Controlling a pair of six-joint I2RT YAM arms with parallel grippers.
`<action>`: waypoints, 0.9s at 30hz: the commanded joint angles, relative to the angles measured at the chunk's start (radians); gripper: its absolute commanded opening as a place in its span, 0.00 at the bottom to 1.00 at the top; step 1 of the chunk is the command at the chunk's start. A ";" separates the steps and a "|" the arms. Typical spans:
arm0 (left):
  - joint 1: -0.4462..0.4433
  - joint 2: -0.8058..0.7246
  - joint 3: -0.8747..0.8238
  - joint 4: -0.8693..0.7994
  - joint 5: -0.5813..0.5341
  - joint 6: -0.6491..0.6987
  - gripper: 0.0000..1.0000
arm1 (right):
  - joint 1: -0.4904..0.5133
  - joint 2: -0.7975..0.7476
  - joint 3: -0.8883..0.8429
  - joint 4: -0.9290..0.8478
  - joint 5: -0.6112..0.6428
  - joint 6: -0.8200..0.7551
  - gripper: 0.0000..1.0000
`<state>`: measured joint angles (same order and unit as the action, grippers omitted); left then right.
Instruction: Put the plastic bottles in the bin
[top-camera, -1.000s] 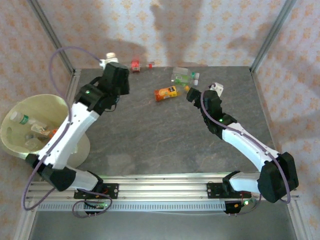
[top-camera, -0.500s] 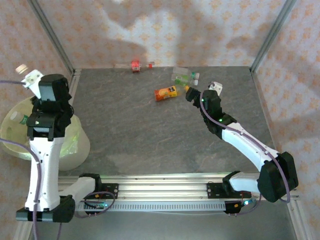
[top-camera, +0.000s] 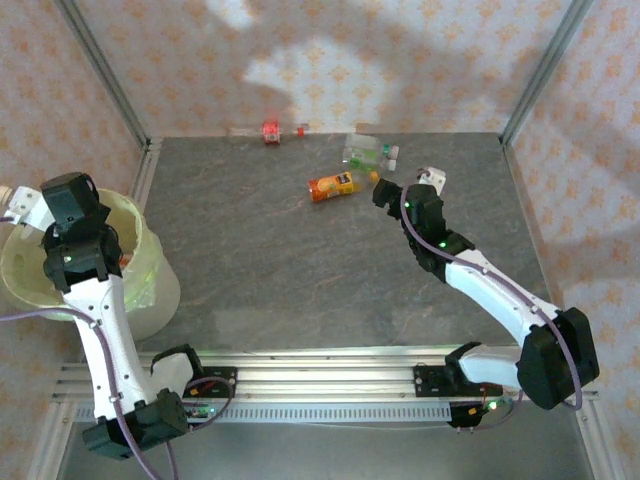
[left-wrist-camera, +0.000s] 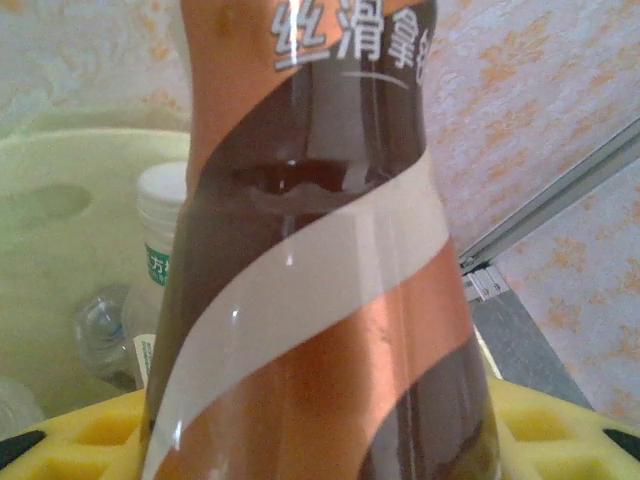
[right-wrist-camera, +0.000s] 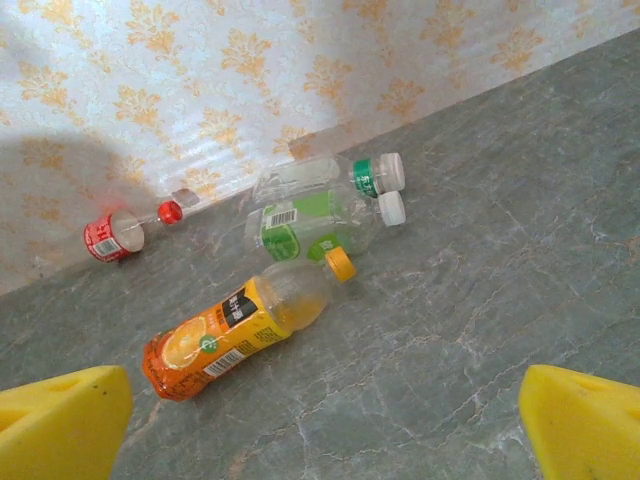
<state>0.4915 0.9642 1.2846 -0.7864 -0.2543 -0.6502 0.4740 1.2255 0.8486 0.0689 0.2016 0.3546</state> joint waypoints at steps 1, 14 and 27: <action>0.021 -0.014 -0.015 0.073 0.084 -0.088 0.58 | -0.008 -0.006 -0.002 0.019 -0.008 -0.011 0.99; 0.022 0.060 -0.011 0.059 0.094 -0.291 0.83 | -0.007 0.032 0.027 -0.004 -0.046 0.007 0.99; 0.020 0.074 0.027 0.075 0.214 -0.264 1.00 | -0.006 0.039 0.027 -0.022 -0.027 0.020 0.99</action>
<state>0.5049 1.0389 1.2766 -0.7311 -0.0818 -0.9188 0.4740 1.2556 0.8490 0.0677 0.1570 0.3637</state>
